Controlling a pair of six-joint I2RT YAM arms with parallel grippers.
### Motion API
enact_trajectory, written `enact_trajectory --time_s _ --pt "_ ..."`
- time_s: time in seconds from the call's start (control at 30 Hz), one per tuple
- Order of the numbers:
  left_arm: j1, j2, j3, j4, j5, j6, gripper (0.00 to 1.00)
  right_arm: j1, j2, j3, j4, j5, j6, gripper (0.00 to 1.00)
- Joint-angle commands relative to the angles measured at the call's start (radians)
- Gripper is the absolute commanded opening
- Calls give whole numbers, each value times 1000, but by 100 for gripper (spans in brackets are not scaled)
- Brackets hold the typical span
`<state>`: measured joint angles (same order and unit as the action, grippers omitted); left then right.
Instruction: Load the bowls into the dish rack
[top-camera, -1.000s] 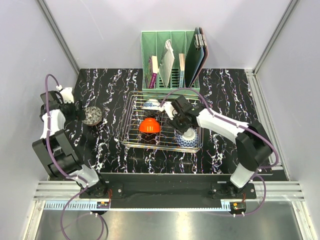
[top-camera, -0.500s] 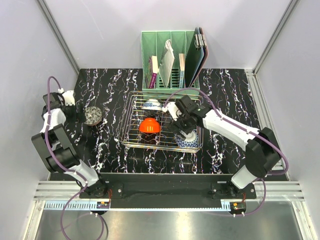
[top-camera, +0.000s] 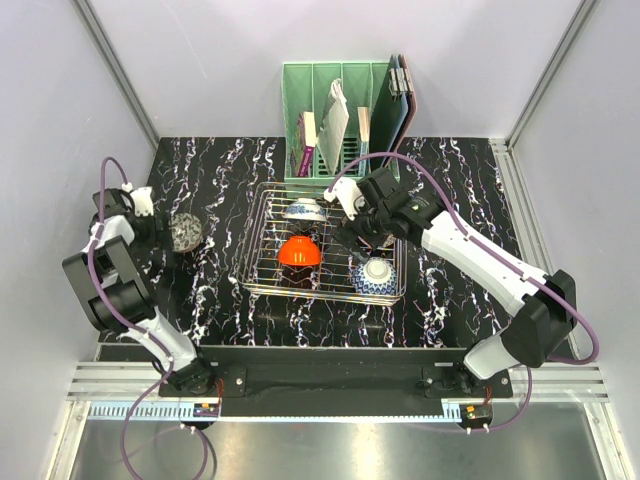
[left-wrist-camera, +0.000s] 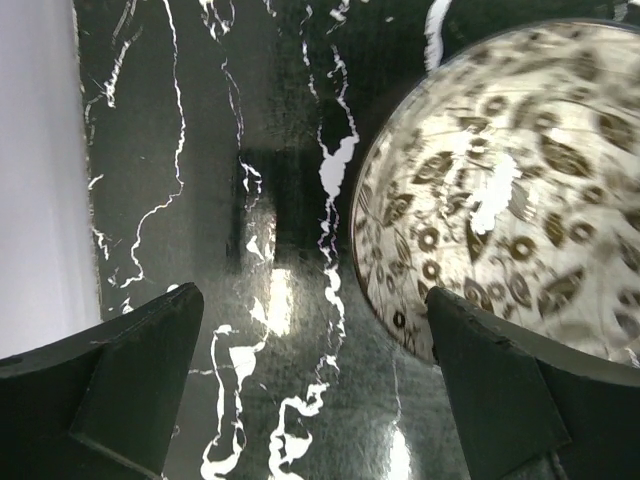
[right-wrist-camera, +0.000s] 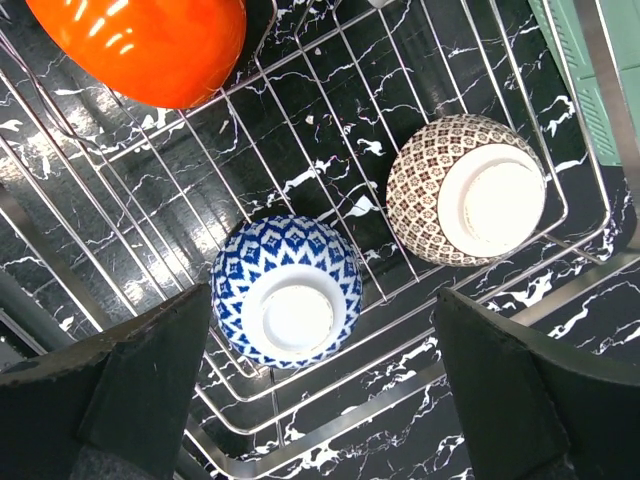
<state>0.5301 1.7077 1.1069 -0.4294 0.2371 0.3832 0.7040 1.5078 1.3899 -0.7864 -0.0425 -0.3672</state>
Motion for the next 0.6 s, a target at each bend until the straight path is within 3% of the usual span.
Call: enact_trajectory --time_s 0.0,0.2,0.57 --pt "-16 43 41 73 -73 8 90 -5 -31 67 -37 1 -7 100" --pt "-48 58 37 115 -127 2 75 -5 -11 74 -43 -8 4 100" --pt "-65 23 27 135 -84 -30 80 -5 -20 63 -40 -11 7 100"
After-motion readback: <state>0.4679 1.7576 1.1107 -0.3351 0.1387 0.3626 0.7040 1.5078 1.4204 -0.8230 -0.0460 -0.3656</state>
